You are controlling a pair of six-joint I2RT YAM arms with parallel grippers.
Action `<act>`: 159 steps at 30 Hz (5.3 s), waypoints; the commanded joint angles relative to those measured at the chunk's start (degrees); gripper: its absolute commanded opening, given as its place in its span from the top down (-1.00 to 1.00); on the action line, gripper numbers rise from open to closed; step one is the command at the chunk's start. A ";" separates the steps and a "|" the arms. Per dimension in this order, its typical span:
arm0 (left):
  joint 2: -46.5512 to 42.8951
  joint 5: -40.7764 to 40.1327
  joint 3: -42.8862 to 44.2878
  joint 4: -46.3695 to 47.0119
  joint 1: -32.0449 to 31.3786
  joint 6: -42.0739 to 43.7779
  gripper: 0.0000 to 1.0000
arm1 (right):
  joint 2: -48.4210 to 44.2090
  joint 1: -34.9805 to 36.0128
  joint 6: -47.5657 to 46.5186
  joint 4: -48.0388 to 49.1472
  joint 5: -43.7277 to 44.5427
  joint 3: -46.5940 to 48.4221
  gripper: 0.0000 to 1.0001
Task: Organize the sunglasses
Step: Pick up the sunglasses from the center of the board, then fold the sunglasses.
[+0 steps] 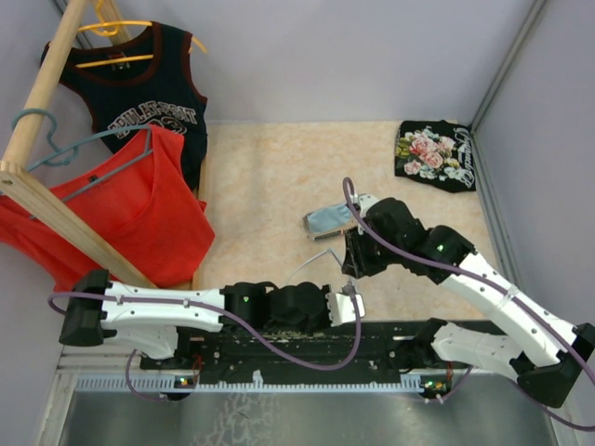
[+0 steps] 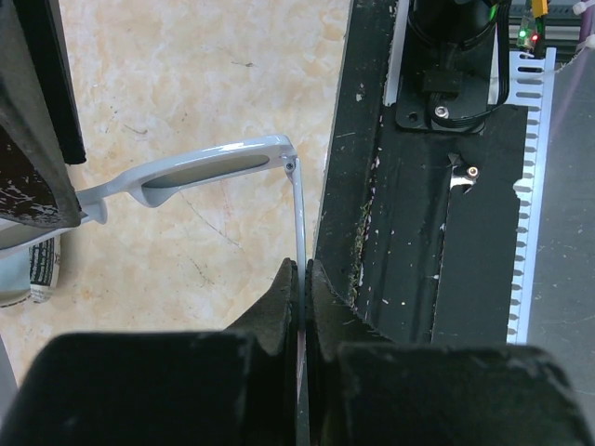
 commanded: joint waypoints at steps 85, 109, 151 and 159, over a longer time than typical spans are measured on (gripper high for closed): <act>-21.43 -15.98 4.39 1.41 10.10 -8.35 -0.41 | -11.25 1.57 1.50 8.21 13.98 -9.88 1.00; -0.84 4.66 15.72 -15.09 36.24 -14.02 -0.22 | -12.37 1.58 -0.59 10.93 16.21 -9.93 1.00; 4.59 7.01 13.23 -10.33 24.64 -15.51 -0.15 | -7.97 0.49 2.95 20.15 23.72 -5.05 1.00; 7.01 6.33 15.82 -10.17 24.49 -15.60 -0.14 | -7.35 0.45 5.36 22.83 22.73 -6.87 1.00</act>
